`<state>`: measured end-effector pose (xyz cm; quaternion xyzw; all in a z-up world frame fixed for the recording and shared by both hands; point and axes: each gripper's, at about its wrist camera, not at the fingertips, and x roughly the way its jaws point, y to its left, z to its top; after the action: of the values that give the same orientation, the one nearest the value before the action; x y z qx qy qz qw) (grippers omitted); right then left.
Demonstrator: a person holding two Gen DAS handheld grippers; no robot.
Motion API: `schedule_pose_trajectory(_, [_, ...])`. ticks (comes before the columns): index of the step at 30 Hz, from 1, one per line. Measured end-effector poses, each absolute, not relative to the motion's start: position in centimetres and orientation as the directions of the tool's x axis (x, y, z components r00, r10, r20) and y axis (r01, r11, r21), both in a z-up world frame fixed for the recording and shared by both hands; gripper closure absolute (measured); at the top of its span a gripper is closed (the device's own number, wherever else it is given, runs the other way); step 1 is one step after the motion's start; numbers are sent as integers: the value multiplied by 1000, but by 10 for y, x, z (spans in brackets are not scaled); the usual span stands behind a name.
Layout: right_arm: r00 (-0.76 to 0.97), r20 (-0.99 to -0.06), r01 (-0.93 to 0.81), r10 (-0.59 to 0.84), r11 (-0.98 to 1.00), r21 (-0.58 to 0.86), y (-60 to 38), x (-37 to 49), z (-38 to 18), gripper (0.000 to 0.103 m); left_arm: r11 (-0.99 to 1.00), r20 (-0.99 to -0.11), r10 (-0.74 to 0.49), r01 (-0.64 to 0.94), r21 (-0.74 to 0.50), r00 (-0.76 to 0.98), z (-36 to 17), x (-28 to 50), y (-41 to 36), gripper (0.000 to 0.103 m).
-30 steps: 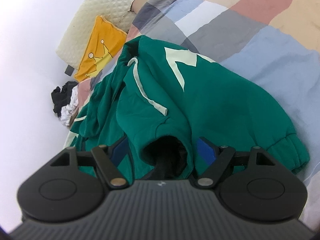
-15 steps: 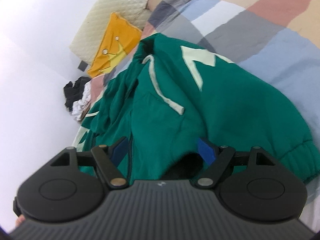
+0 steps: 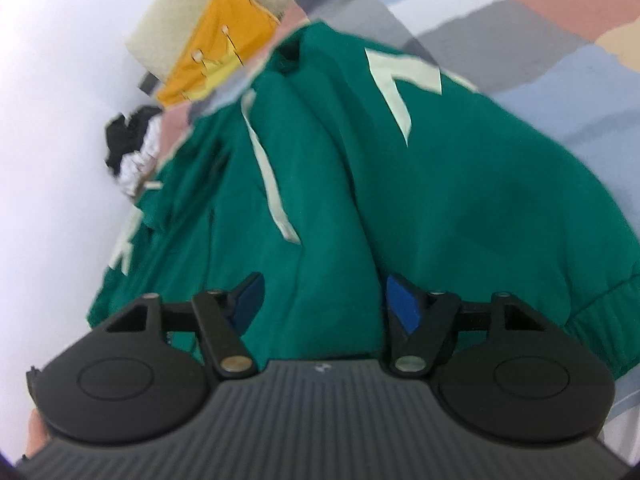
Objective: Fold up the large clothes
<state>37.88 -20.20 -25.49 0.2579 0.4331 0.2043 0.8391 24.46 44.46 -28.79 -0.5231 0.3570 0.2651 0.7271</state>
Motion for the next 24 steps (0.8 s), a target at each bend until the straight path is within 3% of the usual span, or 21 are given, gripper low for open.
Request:
schedule_pose_trajectory(3, [523,-651,-121,550,804,582,-193,382,-260,33,384,-796,-27,-729,-567,605,-286,250,447,86])
schedule_pose_trajectory(4, [522,-659,-124,541,813,569,-191,382,-260,33,413,-802,-58,-717,-562,595,-284,252,448,69])
schedule_pose_trajectory(5, [520,-665,-124,536,818,562,-189,383,-261,33,433,-799,-91,-699,-569,594,-282,252,449,45])
schedule_pose_trajectory(7, [517,-671,-113,531,820,561,-189,384,-264,33,480,-785,-131,-654,-585,605,-274,250,448,30])
schedule_pose_trajectory(18, [481,-714,-85,509,837,540,-183,386,-276,35,690,-819,80,-625,-367,568,-247,255,446,28])
schedule_pose_trajectory(22, [460,-706,-88,539,819,567,-181,388,-280,33,669,-804,65,-624,-404,590,-263,261,457,25])
schedule_pose_trajectory(24, [441,-702,-86,559,805,587,-178,390,-283,33,646,-785,-5,-598,-475,619,-279,272,462,26])
